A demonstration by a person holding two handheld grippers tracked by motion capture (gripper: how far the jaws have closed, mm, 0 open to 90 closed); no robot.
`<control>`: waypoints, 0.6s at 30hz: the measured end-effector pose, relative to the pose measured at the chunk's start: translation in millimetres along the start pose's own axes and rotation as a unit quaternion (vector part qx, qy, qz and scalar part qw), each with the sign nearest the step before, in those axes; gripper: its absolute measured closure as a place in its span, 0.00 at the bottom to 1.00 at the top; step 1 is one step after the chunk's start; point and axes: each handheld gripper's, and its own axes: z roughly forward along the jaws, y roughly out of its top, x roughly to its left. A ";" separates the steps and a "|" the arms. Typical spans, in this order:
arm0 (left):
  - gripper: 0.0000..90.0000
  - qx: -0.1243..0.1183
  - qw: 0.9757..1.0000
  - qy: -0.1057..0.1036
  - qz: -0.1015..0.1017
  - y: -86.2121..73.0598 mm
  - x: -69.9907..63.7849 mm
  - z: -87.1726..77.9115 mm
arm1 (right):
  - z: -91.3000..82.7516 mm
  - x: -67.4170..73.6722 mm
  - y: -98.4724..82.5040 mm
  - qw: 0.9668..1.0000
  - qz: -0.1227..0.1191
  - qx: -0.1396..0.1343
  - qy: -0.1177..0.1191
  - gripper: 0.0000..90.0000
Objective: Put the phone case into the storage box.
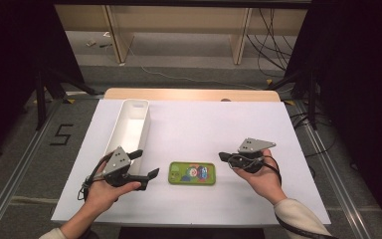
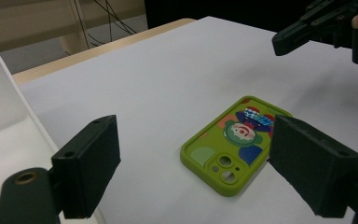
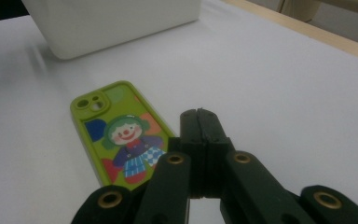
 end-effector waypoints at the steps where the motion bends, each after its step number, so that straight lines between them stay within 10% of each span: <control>1: 0.19 0.000 1.000 -0.001 0.000 0.1 -0.4 0.1 | 2.7 -0.8 0.8 1.000 0.001 0.004 -0.001 1.00; 18: 0.31 0.008 1.000 -0.015 0.004 -0.8 -5.4 3.5 | 38.8 -13.3 6.9 0.998 0.022 0.057 -0.003 1.00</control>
